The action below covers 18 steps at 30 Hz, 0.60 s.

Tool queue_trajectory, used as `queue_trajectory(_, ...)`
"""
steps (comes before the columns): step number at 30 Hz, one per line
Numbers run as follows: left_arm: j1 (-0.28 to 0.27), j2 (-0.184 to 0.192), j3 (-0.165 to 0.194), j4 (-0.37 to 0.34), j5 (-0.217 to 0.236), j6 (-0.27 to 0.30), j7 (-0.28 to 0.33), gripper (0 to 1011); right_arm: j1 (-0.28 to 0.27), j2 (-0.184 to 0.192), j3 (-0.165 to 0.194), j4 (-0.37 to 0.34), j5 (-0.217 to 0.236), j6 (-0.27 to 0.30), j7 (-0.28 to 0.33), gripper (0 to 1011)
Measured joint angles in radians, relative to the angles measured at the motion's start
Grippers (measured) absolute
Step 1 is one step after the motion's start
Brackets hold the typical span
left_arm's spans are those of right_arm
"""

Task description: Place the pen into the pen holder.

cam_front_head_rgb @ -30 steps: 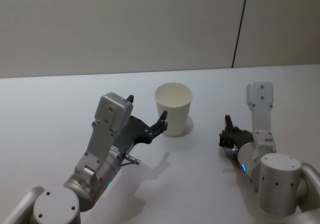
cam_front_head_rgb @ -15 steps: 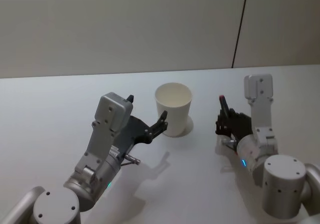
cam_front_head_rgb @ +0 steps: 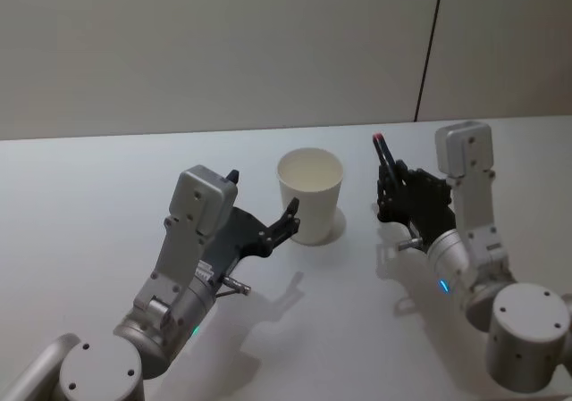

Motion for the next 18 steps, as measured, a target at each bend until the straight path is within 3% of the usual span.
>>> queue_trajectory(8, 0.000, 0.000, 0.000, 0.000, 0.000, 0.000, 0.000, 1000, 0.012, 0.022, 0.009, 0.013, -0.029, -0.129, 0.115, 184)
queue_trajectory(18, 0.000, 0.000, 0.000, 0.000, 0.000, 0.000, 0.000, 1000, 0.076, 0.031, 0.017, 0.092, -0.062, -0.309, 0.260, 184)
